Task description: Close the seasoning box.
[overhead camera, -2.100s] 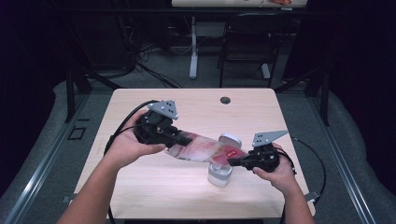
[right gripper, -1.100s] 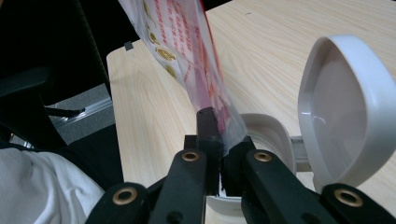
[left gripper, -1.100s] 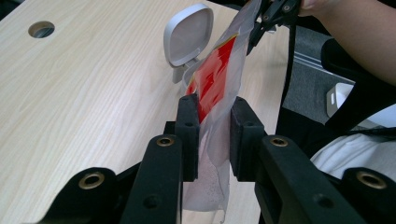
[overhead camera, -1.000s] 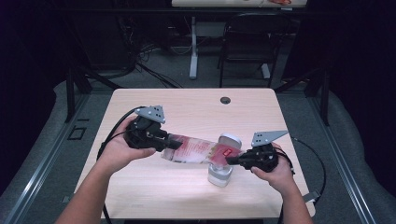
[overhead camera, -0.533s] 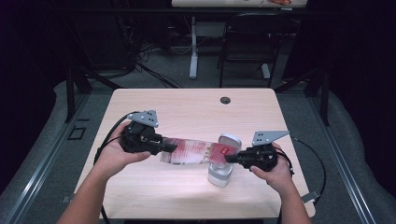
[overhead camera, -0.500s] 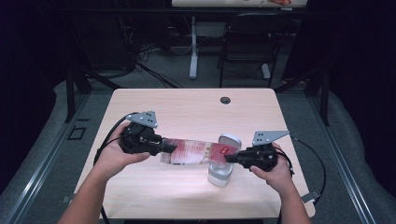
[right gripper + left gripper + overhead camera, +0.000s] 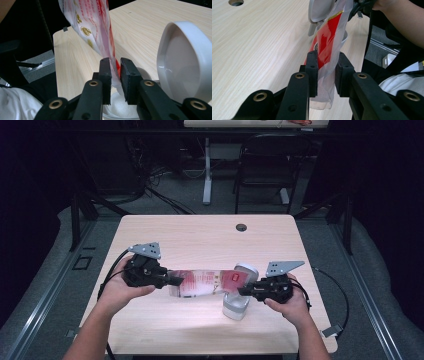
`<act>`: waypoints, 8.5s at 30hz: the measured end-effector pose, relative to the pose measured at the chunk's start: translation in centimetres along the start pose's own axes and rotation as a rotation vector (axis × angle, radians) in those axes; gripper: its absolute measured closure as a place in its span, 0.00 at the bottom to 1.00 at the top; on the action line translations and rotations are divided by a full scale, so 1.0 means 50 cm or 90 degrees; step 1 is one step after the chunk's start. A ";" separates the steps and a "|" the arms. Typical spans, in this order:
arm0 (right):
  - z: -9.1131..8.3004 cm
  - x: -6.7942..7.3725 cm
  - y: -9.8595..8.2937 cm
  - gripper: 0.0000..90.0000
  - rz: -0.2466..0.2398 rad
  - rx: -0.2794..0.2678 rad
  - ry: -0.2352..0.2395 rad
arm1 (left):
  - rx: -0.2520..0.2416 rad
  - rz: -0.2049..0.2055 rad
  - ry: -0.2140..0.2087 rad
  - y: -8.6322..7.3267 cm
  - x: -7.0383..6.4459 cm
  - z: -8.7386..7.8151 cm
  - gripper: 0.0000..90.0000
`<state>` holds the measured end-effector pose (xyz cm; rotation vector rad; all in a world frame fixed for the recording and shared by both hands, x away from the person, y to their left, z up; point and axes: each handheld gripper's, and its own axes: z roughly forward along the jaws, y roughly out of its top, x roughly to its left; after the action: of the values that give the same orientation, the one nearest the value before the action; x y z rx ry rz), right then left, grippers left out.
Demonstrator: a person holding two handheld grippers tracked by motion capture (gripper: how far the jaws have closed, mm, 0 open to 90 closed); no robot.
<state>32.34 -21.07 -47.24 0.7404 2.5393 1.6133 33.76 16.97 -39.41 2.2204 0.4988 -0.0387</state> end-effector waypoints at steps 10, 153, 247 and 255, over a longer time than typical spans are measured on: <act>0.002 0.002 0.002 0.96 0.007 -0.012 0.009 | -0.003 -0.006 0.003 -0.014 0.003 0.003 0.83; 0.206 0.155 0.240 0.98 -0.192 0.166 0.012 | -0.056 -0.002 0.081 -0.163 0.036 0.032 0.56; -0.061 -0.027 0.106 0.98 0.112 -0.036 -0.324 | -0.082 -0.072 0.172 -0.196 0.055 -0.018 0.53; -0.060 -0.050 0.087 1.00 0.131 -0.024 -0.320 | -0.083 -0.074 0.173 -0.198 0.056 -0.019 0.53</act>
<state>35.32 -23.14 -42.66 1.2528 2.1247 1.3014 32.60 24.26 -46.63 2.0767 0.7569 0.2313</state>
